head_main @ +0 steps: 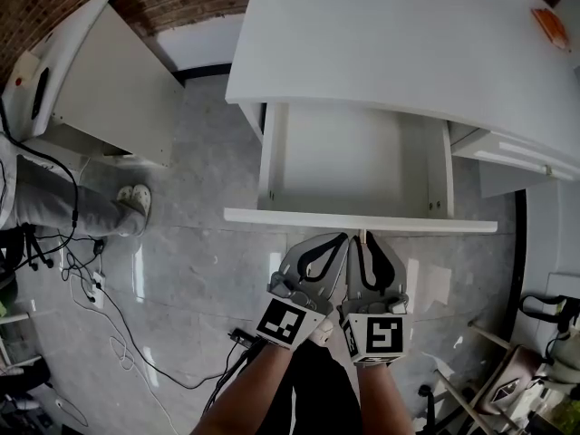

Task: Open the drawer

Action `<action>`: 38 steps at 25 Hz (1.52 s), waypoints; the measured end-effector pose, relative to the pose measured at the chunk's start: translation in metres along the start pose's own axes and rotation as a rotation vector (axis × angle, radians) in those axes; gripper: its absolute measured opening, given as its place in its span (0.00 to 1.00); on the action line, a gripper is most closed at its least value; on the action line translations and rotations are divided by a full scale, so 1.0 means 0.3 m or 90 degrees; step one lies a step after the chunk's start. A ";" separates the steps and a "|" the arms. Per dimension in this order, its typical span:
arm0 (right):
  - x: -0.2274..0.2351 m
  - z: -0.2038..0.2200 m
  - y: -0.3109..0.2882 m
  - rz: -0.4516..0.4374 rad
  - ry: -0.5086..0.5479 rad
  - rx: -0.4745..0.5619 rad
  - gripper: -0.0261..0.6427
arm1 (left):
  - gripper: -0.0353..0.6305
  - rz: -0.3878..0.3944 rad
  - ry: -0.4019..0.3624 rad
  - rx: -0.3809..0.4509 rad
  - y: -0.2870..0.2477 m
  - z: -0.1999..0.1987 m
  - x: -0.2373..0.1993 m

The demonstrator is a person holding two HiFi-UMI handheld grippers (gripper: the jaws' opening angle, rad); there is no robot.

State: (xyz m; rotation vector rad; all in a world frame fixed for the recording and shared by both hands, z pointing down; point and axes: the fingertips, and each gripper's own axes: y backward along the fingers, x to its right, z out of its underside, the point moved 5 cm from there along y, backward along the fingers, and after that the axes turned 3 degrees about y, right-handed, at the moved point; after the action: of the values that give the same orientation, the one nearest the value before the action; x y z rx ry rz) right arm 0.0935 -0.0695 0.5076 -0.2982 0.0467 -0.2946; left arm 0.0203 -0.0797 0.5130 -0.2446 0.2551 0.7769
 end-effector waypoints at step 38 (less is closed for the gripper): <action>-0.111 0.086 0.271 -0.022 0.012 -0.026 0.15 | 0.03 -0.008 0.023 -0.021 0.230 0.092 0.184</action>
State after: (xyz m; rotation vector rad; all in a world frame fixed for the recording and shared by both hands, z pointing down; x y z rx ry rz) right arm 0.0865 0.0218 0.5083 -0.3364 0.0669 -0.3305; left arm 0.0127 0.0126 0.5132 -0.2915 0.2755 0.7658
